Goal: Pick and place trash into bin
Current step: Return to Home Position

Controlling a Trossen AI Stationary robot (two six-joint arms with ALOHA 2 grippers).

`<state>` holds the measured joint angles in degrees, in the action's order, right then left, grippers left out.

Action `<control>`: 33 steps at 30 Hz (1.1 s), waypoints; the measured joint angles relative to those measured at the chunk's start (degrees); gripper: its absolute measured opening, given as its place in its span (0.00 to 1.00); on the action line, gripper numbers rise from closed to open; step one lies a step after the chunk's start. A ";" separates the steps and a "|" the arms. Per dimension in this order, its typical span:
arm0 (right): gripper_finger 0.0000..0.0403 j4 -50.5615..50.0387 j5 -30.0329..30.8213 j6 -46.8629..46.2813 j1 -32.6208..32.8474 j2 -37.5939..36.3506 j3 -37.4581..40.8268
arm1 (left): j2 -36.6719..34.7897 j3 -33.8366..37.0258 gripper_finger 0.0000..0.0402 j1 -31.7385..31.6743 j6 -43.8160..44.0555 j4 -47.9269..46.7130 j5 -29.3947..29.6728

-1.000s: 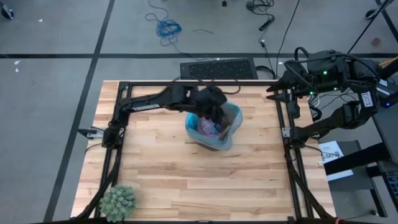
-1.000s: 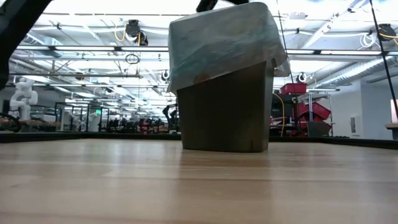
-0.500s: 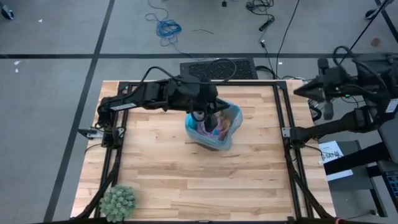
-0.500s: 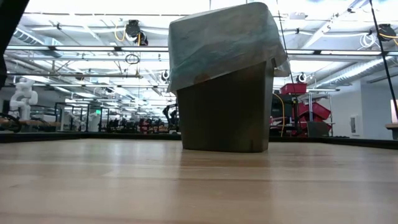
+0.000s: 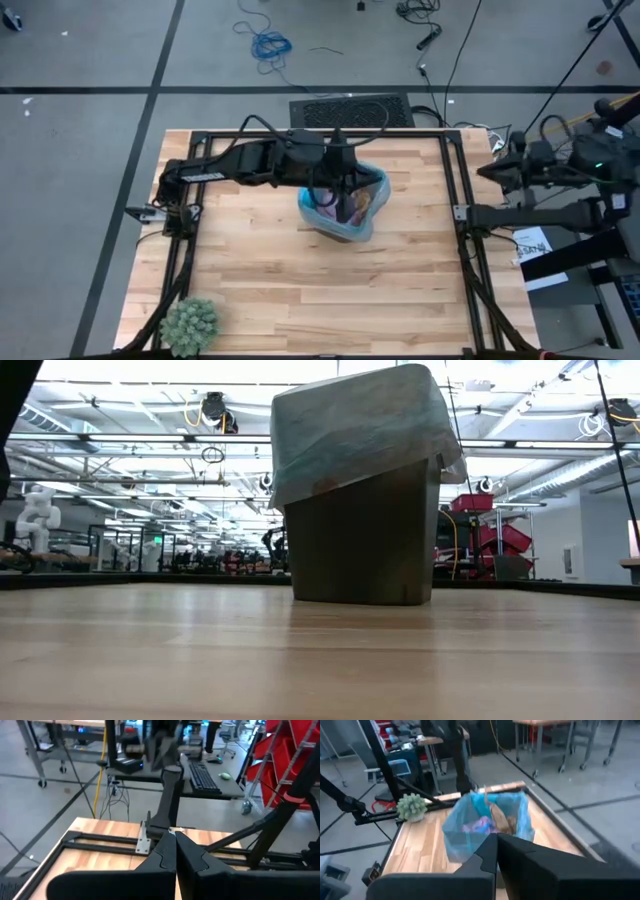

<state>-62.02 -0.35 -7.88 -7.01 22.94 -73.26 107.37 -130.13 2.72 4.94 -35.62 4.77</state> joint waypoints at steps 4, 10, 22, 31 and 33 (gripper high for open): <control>0.00 2.79 1.04 -3.62 0.00 -4.86 7.32 | -0.01 3.17 0.00 -1.25 -1.41 6.16 -2.75; 0.00 10.29 2.03 -2.62 0.00 -7.55 12.59 | -0.09 12.77 0.00 -4.09 1.09 20.13 -11.61; 0.00 9.48 2.07 1.90 -0.01 -8.04 11.75 | -18.53 36.03 0.00 -4.99 3.28 17.48 -2.44; 0.00 9.39 3.66 2.91 -0.02 -9.23 11.77 | -39.06 63.90 0.00 -5.01 5.19 31.10 0.86; 0.00 9.11 3.68 2.72 -0.02 -10.01 11.77 | -42.85 69.38 0.00 -5.05 5.18 33.50 1.50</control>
<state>-52.90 3.34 -5.16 -7.03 12.93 -61.49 64.52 -60.75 -2.33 10.12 -2.12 6.27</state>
